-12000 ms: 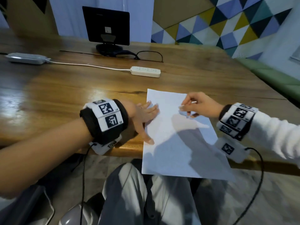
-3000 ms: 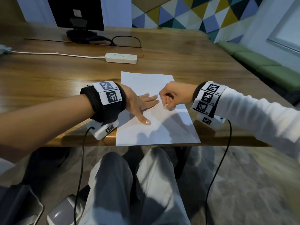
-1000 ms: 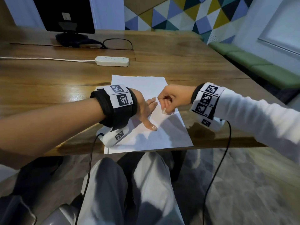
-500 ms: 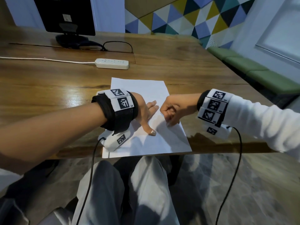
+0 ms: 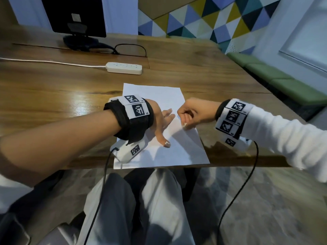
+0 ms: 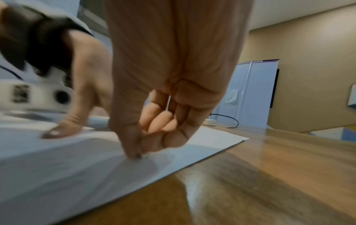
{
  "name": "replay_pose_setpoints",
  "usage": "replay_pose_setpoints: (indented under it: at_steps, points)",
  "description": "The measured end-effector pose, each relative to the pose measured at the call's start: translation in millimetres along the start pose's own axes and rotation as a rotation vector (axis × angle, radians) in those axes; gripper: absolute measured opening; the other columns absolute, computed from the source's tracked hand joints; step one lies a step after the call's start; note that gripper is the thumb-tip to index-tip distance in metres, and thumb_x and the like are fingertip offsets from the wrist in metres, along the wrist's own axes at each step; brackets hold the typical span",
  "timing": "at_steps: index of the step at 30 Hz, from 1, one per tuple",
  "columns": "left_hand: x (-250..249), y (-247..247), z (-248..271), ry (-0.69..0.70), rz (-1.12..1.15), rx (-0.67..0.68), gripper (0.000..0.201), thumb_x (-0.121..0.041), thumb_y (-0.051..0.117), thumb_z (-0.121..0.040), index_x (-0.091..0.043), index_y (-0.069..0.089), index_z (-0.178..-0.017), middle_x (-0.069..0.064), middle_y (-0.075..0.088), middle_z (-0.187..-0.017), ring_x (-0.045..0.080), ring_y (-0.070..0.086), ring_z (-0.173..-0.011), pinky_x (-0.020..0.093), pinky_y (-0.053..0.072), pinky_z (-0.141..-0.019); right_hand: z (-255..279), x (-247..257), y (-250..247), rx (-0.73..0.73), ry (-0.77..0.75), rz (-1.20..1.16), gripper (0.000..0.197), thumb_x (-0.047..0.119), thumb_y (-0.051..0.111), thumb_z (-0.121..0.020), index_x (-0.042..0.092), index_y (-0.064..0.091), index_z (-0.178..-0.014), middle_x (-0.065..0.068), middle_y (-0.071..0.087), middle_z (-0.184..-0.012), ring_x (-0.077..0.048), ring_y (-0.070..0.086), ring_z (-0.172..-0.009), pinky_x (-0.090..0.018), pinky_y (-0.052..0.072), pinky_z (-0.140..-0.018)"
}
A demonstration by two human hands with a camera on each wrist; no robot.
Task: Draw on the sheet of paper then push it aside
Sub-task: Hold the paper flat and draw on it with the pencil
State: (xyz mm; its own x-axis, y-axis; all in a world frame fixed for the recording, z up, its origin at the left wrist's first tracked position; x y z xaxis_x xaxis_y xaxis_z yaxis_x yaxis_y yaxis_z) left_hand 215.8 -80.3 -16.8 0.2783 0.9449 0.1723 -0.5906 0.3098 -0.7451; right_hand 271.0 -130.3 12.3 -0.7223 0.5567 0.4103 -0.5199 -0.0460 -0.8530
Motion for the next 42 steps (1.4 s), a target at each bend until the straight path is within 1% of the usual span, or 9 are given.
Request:
replay_pose_setpoints:
  at_steps: [12, 16, 21, 28, 33, 36, 38, 40, 42]
  points:
    - [-1, -2, -1, -0.016, -0.043, 0.0, 0.109, -0.061, 0.05, -0.086, -0.008, -0.024, -0.146, 0.01, -0.031, -0.153, 0.03, -0.007, -0.146, 0.041, 0.011, -0.116, 11, -2, 9, 0.104, 0.014, -0.073, 0.019, 0.006, 0.074, -0.076, 0.017, 0.061, -0.068, -0.005, 0.064, -0.069, -0.014, 0.06, -0.063, -0.019, 0.05, -0.06]
    - [-3, -1, 2, -0.004, -0.021, 0.003, 0.108, -0.06, 0.05, -0.087, -0.009, -0.025, -0.146, 0.008, -0.032, -0.153, 0.029, -0.008, -0.146, 0.041, 0.01, -0.116, -2, -10, -14, -0.084, 0.042, 0.004, 0.021, 0.002, 0.073, -0.073, 0.017, 0.059, -0.065, -0.001, 0.059, -0.063, -0.01, 0.057, -0.058, -0.023, 0.047, -0.06]
    - [0, 0, -5, 0.017, -0.04, -0.01, 0.114, -0.063, 0.055, -0.083, -0.013, -0.026, -0.146, 0.005, -0.033, -0.153, 0.028, -0.014, -0.145, 0.043, 0.006, -0.117, 12, 1, 16, 0.155, 0.029, -0.045, 0.024, 0.008, 0.074, -0.077, 0.019, 0.057, -0.063, -0.004, 0.063, -0.065, -0.019, 0.059, -0.062, -0.024, 0.05, -0.058]
    - [1, 3, -2, 0.019, 0.02, 0.03, 0.128, -0.07, 0.062, -0.071, -0.02, -0.03, -0.145, 0.0, -0.039, -0.149, 0.031, -0.017, -0.144, 0.047, 0.006, -0.117, -11, -18, -42, -0.287, 0.074, -0.159, 0.02, 0.002, 0.068, -0.081, 0.014, 0.056, -0.072, -0.001, 0.061, -0.064, -0.004, 0.06, -0.05, -0.016, 0.047, -0.051]
    - [-15, 7, 6, 0.06, 0.094, -0.066, 0.107, -0.075, 0.033, -0.082, -0.012, -0.026, -0.146, 0.004, -0.034, -0.152, 0.032, -0.022, -0.143, 0.052, -0.001, -0.115, -23, -48, -21, -0.268, 0.167, -0.367, 0.015, 0.007, 0.058, -0.091, 0.012, 0.051, -0.078, -0.004, 0.061, -0.066, 0.001, 0.057, -0.048, -0.014, 0.05, -0.053]
    - [-57, 4, 13, 0.275, 0.047, -0.26, 0.099, -0.072, 0.003, -0.075, -0.01, -0.02, -0.148, 0.006, -0.027, -0.155, 0.029, -0.019, -0.144, 0.054, -0.002, -0.115, -23, -52, -22, -0.263, 0.161, -0.418, 0.017, 0.006, 0.052, -0.093, 0.011, 0.048, -0.078, -0.008, 0.059, -0.07, 0.004, 0.058, -0.047, -0.01, 0.05, -0.052]
    - [-80, 7, 22, 0.417, 0.071, -0.314, 0.082, -0.061, 0.01, -0.089, -0.011, -0.015, -0.149, 0.006, -0.022, -0.156, 0.029, -0.018, -0.144, 0.05, 0.001, -0.118, -23, -54, -21, -0.26, 0.159, -0.452, 0.017, 0.005, 0.05, -0.094, 0.011, 0.046, -0.078, -0.008, 0.058, -0.07, 0.005, 0.059, -0.047, -0.009, 0.05, -0.053]
    - [-78, 18, 23, 0.333, 0.174, -0.303, 0.076, -0.052, 0.023, -0.098, -0.013, -0.014, -0.15, 0.004, -0.023, -0.156, 0.027, -0.02, -0.144, 0.045, 0.001, -0.119, -22, -55, -19, -0.257, 0.149, -0.46, 0.016, 0.006, 0.05, -0.094, 0.013, 0.044, -0.081, -0.008, 0.059, -0.071, 0.004, 0.06, -0.05, -0.01, 0.051, -0.056]
    - [-48, 33, 23, -0.008, 0.351, -0.268, 0.086, -0.06, 0.027, -0.094, -0.011, -0.015, -0.15, 0.009, -0.026, -0.155, 0.031, -0.021, -0.143, 0.045, 0.002, -0.119, -21, -59, -19, -0.269, 0.141, -0.47, 0.014, 0.007, 0.052, -0.093, 0.013, 0.044, -0.083, -0.007, 0.06, -0.073, 0.001, 0.062, -0.055, -0.012, 0.052, -0.059]
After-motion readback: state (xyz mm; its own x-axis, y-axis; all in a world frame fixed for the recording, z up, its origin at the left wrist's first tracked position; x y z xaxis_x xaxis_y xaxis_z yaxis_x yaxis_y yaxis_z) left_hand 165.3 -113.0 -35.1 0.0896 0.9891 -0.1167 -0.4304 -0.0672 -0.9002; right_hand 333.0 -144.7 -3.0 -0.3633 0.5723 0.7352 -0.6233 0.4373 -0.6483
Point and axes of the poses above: each hand's wrist, its own z-axis away from the middle knuckle, its own y-axis out of the palm, x = y × z, the point moved 10 cm from there along -z, towards the middle knuckle
